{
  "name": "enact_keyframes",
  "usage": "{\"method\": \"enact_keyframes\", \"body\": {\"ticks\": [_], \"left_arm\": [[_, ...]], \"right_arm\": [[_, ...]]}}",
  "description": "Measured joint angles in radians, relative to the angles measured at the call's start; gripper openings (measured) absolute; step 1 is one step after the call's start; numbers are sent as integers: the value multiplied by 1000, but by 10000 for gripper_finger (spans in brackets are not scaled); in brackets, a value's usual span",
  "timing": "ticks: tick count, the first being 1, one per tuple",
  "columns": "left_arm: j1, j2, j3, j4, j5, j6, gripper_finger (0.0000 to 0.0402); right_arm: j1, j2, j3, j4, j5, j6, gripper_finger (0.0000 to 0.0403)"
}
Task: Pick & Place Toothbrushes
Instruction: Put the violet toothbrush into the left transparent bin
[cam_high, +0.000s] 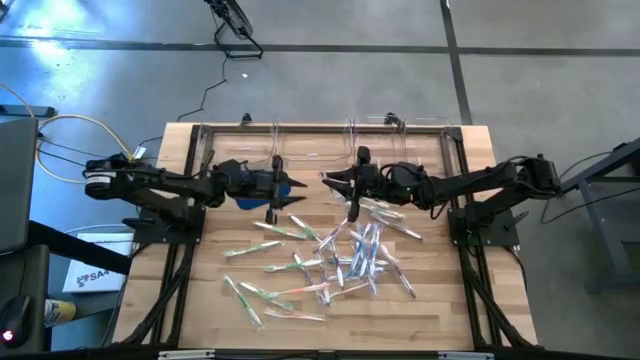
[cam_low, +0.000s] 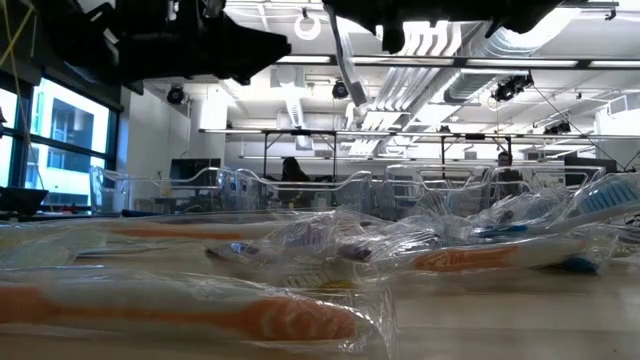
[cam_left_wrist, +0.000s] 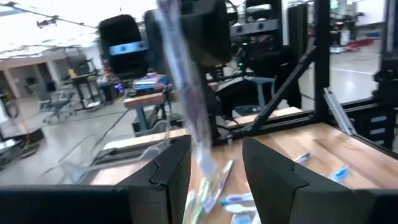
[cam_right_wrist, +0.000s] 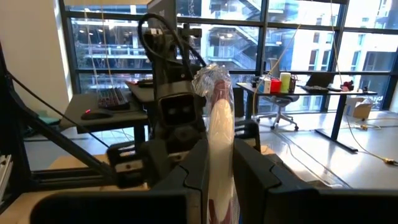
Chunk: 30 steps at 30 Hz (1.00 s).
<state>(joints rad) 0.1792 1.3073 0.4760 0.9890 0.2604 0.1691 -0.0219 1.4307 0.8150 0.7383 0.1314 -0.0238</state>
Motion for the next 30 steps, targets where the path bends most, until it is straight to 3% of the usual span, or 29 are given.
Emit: {"method": "enact_keyframes", "body": {"ticks": [15, 30], "left_arm": [[-16, 182, 207, -72, -56, -16, 143], [-16, 202, 265, -110, -44, -17, 143]], "right_arm": [[0, 0, 0, -24, -4, 0, 42], [0, 0, 0, -31, -5, -8, 42]]}}
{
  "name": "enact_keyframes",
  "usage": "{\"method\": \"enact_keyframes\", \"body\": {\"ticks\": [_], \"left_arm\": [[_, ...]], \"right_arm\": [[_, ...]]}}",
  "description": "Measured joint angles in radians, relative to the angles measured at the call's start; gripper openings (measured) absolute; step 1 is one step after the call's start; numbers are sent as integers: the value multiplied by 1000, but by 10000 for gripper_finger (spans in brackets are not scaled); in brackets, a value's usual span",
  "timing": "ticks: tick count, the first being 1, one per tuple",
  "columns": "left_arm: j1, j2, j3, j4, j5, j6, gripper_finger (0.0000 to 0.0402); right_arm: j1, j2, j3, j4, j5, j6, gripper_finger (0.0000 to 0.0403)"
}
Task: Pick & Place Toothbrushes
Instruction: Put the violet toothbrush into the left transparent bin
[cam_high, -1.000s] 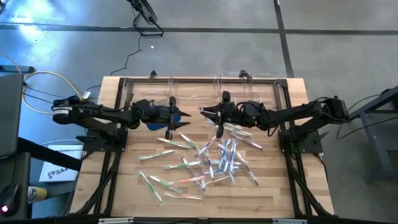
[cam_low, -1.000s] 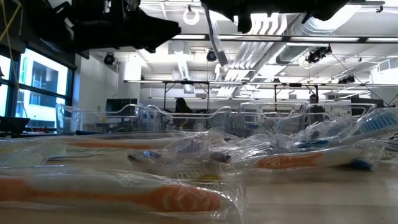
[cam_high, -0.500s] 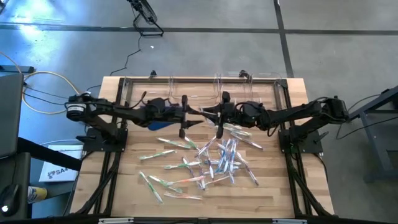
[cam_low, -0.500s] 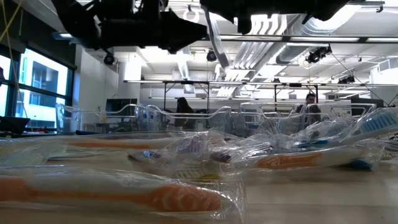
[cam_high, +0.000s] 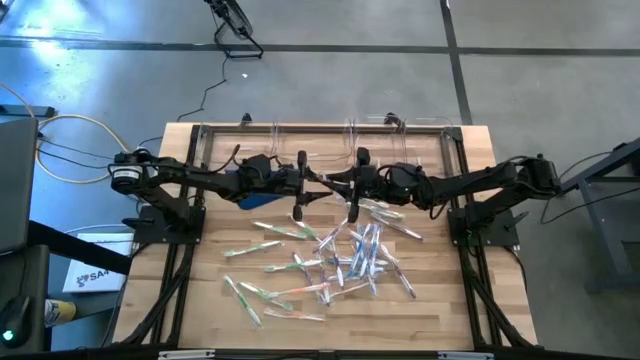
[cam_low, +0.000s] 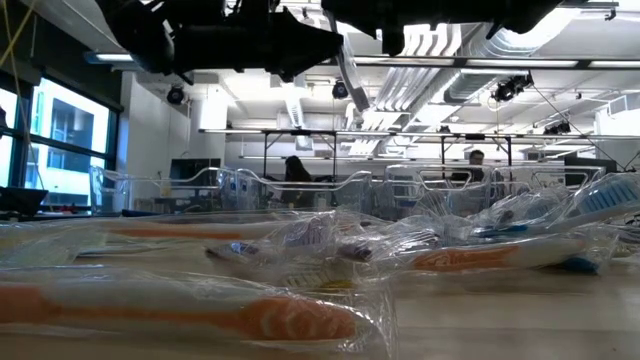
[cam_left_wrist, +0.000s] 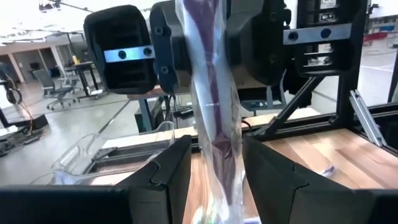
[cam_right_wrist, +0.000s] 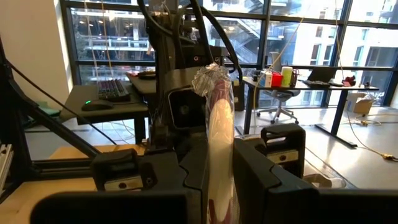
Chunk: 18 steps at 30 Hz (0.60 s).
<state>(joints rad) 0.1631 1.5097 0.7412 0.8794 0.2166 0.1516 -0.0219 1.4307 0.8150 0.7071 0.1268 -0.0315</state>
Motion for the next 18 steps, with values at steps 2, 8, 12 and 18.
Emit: {"method": "enact_keyframes", "body": {"ticks": [2, 8, 12, 18], "left_arm": [[0, 0, 0, -16, 2, 0, 143], [0, 0, 0, -22, 2, 0, 143], [0, 0, 0, -21, 2, -2, 143], [0, 0, 0, -13, 2, -2, 143]], "right_arm": [[0, 0, 0, 0, 0, 0, 42], [0, 0, 0, 1, 0, 0, 42], [0, 0, 0, 6, 1, -14, 42], [0, 0, 0, 8, 5, -26, 42]]}}
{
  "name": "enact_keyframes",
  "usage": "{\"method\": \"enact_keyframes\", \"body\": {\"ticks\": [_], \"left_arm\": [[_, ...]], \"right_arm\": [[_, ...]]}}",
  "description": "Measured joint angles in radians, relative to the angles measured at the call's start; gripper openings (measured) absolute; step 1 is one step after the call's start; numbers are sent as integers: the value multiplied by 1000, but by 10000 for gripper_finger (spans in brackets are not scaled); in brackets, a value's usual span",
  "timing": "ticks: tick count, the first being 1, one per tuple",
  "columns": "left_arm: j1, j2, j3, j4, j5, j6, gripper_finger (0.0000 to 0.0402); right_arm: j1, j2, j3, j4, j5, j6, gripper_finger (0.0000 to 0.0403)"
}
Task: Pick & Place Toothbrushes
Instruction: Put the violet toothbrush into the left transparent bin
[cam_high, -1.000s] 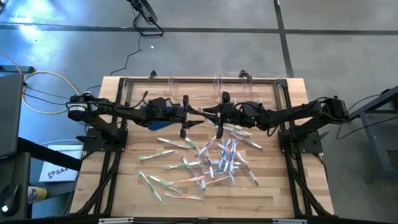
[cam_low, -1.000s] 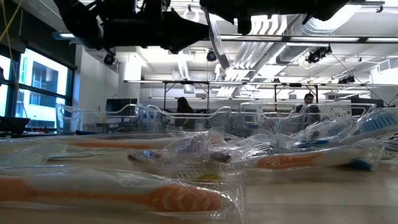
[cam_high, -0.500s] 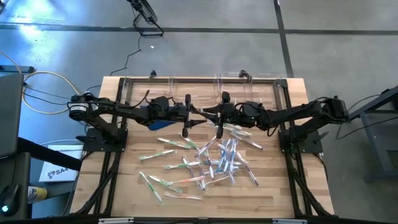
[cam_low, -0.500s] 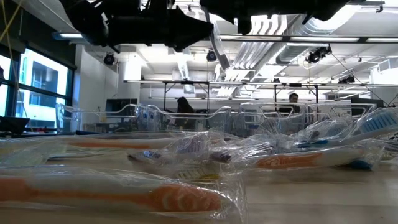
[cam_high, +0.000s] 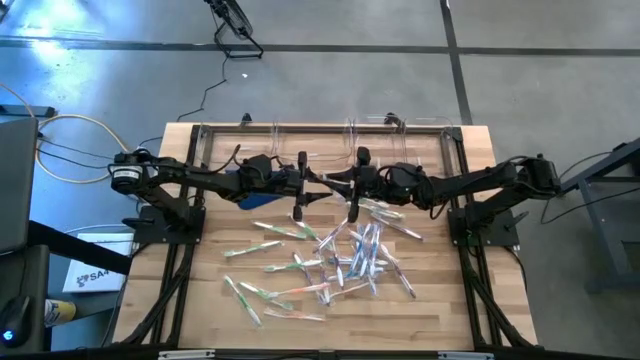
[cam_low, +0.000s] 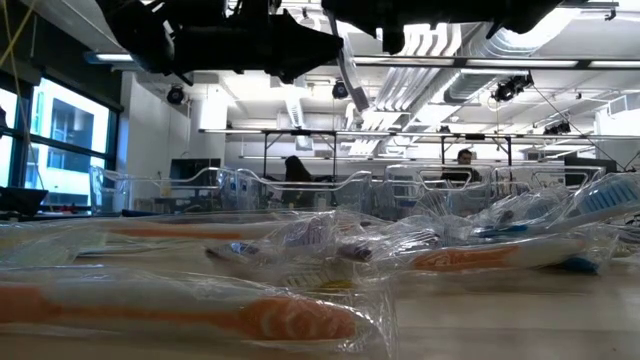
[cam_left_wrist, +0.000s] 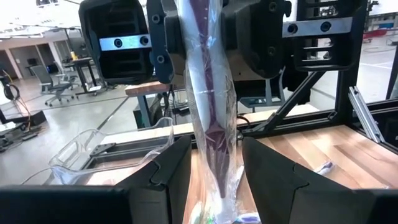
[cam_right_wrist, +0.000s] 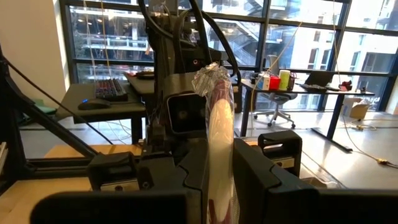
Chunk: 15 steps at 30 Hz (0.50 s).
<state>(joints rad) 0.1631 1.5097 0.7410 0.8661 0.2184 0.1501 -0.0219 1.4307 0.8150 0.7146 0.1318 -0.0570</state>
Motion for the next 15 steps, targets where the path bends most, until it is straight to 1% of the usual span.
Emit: {"method": "enact_keyframes", "body": {"ticks": [4, 6, 9, 15], "left_arm": [[0, 0, 0, -1, 0, 0, 142], [0, 0, 0, -1, 0, 0, 134], [0, 0, 0, -1, 0, 1, 109], [0, 0, 0, -1, -1, 14, 45]], "right_arm": [[0, 0, 0, 0, 0, 0, 42], [0, 0, 0, 0, 0, 0, 42], [0, 0, 0, 0, 0, 0, 42], [0, 0, 0, 0, -1, -5, 42]]}}
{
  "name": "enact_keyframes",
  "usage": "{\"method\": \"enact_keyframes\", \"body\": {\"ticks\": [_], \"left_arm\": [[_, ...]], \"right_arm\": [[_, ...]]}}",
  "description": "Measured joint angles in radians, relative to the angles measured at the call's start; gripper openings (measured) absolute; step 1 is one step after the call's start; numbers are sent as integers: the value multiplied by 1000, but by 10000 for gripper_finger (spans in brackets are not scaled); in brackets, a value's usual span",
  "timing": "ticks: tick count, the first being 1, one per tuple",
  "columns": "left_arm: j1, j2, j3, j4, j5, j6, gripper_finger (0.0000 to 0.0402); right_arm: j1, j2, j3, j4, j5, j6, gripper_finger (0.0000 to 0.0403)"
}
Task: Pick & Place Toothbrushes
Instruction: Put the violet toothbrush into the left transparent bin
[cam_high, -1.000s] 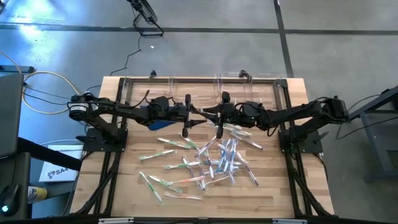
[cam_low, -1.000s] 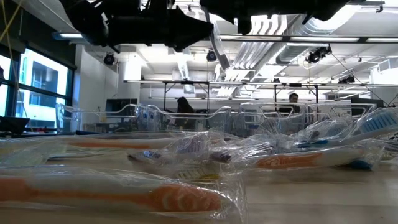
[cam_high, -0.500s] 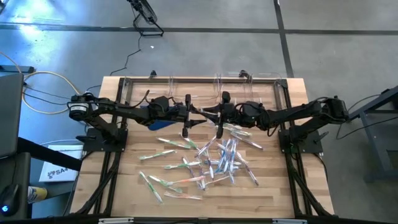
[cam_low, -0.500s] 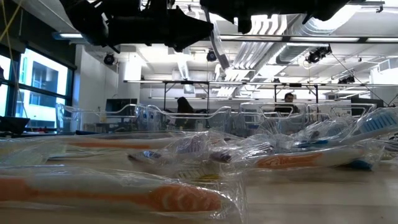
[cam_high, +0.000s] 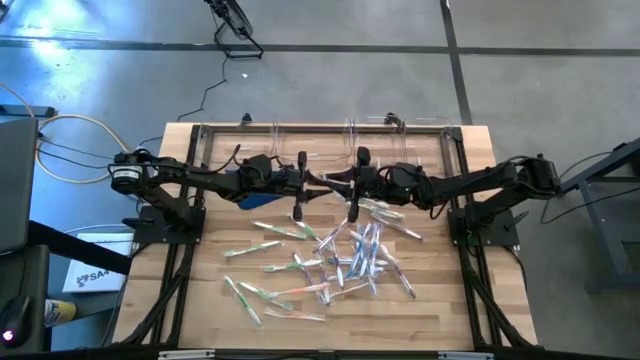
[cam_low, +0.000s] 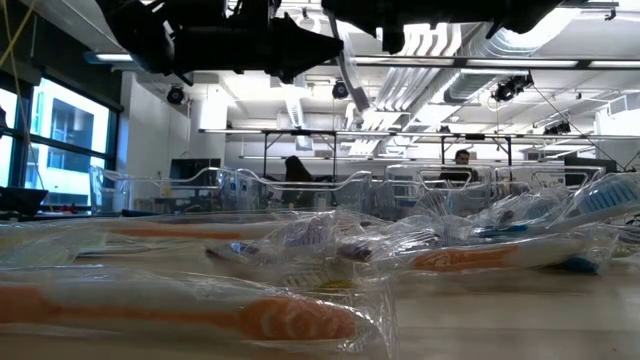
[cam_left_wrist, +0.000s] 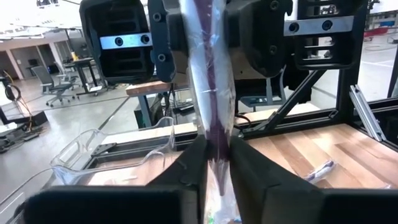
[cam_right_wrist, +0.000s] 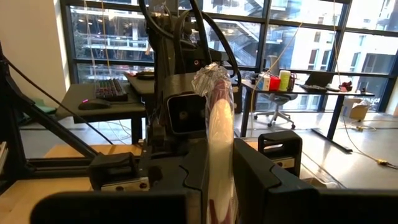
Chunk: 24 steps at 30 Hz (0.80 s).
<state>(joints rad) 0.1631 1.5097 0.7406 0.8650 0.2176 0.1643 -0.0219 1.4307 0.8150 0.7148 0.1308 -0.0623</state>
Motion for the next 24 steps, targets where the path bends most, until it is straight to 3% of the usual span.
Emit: {"method": "enact_keyframes", "body": {"ticks": [3, 24], "left_arm": [[0, 0, 0, 0, 0, 3, 28], [0, 0, 0, 0, -2, 35, 27]], "right_arm": [[0, 0, 0, 0, -2, -3, 42], [0, 0, 0, -1, -9, -14, 60]]}}
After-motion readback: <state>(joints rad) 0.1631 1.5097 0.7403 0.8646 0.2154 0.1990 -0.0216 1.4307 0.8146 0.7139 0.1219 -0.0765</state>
